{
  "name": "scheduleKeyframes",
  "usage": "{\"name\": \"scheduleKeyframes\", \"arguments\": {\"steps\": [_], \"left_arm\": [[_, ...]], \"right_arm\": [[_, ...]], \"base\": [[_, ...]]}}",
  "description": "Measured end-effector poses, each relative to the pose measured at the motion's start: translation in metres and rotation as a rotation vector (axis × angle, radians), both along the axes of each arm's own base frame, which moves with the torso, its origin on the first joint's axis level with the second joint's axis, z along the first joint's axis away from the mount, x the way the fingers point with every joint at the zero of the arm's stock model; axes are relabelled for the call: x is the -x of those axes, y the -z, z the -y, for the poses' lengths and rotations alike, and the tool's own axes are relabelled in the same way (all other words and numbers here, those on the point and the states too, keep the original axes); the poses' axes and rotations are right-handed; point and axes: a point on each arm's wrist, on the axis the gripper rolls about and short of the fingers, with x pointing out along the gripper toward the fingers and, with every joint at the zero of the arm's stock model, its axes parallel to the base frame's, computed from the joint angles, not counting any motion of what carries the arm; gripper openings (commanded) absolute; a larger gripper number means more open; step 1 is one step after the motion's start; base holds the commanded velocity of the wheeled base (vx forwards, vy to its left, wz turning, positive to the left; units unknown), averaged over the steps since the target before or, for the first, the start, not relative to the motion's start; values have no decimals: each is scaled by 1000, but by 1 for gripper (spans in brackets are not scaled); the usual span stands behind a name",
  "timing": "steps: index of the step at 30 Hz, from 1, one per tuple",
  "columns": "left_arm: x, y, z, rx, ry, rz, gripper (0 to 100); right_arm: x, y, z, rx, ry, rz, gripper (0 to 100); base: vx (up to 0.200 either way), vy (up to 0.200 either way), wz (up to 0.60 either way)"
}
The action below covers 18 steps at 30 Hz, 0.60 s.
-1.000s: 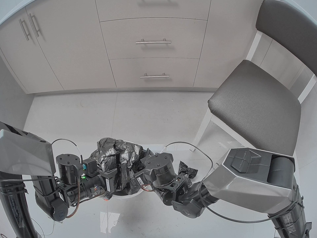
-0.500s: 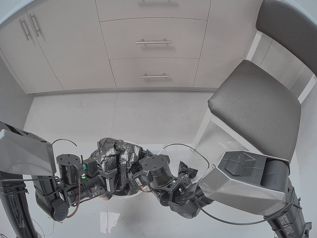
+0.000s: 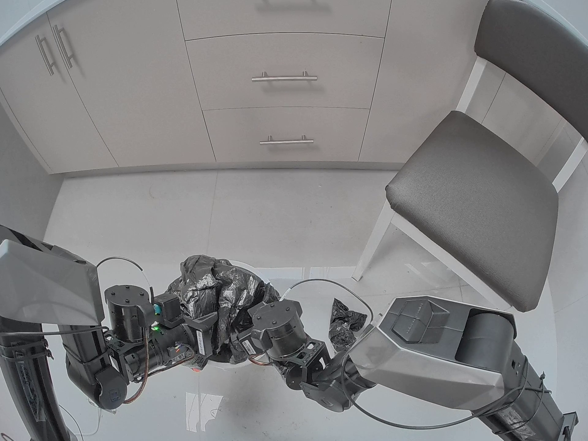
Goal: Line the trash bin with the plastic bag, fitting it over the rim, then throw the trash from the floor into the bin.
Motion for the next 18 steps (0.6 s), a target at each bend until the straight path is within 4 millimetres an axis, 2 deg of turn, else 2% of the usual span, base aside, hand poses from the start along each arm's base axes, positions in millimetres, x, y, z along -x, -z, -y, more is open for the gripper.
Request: {"name": "scheduleKeyframes", "arguments": {"steps": [18], "left_arm": [[0, 0, 0, 0, -1, -1, 0]], "right_arm": [[-5, 27, -11, 8, -5, -6, 100]], "base": [[0, 0, 0]]}}
